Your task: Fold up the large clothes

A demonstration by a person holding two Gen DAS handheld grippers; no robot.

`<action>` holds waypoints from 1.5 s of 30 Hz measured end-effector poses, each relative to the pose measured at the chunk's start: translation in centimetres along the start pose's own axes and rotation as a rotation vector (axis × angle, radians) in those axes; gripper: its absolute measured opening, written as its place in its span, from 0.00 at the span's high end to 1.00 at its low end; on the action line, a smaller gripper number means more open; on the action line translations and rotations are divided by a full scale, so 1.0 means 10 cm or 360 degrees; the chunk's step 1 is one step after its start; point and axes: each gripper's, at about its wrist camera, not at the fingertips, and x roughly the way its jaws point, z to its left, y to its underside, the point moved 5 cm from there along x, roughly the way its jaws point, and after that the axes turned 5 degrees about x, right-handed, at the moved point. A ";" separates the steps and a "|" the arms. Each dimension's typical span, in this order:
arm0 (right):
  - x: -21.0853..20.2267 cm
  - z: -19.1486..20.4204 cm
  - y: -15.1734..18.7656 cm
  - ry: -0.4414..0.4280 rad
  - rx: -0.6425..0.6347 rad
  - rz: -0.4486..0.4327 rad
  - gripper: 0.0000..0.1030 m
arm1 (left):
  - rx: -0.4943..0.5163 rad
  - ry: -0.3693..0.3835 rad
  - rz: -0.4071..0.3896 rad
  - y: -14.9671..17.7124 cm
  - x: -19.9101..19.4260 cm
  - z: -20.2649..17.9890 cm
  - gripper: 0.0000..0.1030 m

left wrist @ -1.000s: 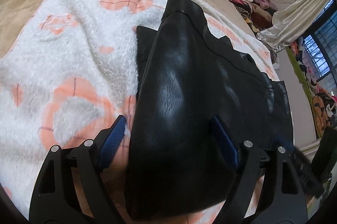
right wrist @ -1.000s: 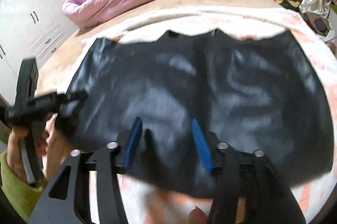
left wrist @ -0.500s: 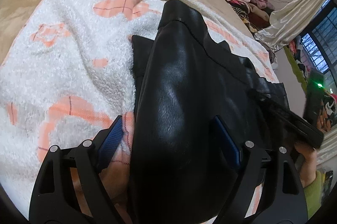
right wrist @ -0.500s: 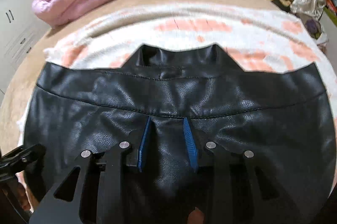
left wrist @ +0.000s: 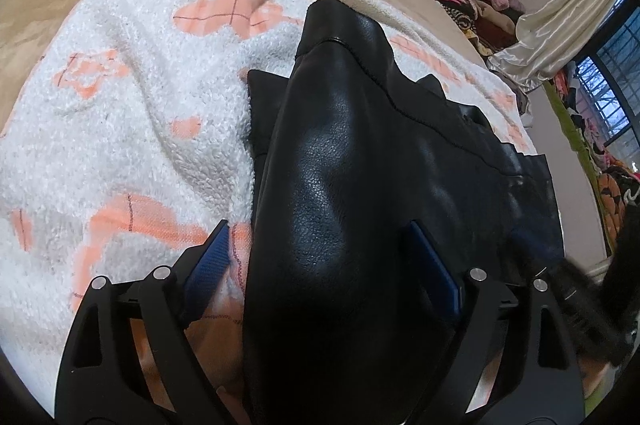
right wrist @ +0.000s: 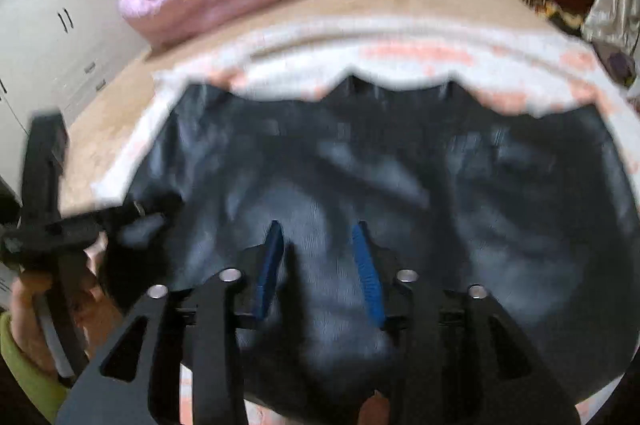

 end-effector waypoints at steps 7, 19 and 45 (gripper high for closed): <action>-0.24 0.35 0.18 -0.0064 -0.0238 -0.0166 0.39 | -0.0021 0.0034 0.0015 -0.04 0.00 0.08 0.23; 0.05 1.49 0.83 0.0174 -0.1098 -0.0231 0.17 | -0.0195 0.0264 0.0041 -0.23 -0.04 0.33 0.21; -0.69 1.50 0.64 0.0263 -0.1235 -0.0754 0.81 | -0.0280 0.0706 0.0012 -0.30 -0.26 -0.11 0.17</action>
